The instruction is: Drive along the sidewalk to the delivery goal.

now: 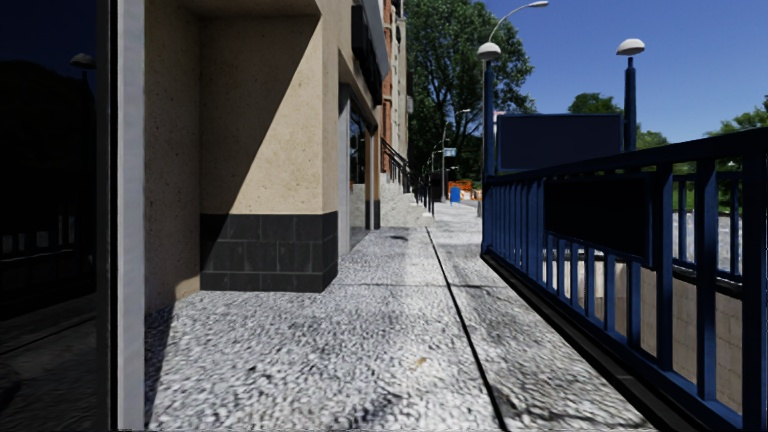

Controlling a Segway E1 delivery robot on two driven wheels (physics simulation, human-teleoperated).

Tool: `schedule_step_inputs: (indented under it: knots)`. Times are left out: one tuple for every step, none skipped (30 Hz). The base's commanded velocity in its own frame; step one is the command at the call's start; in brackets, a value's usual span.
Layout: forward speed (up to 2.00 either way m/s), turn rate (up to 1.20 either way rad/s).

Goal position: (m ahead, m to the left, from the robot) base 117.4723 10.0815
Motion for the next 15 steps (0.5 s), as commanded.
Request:
schedule_step_inputs:
  knots:
    - [1.53, -0.12]
    - [1.53, 0.0]
    - [1.53, 0.0]
    - [1.53, 0.0]
    - [1.53, 0.0]
    - [1.53, 0.0]
    - [1.54, 0.0]
    - [1.54, 0.0]
    - [1.55, 0.0]
    - [1.57, 0.0]
    - [1.58, -0.06]
    - [1.58, -0.06]
    - [1.59, -0.3]
    - [1.6, -0.42]
    - [1.61, -0.45]
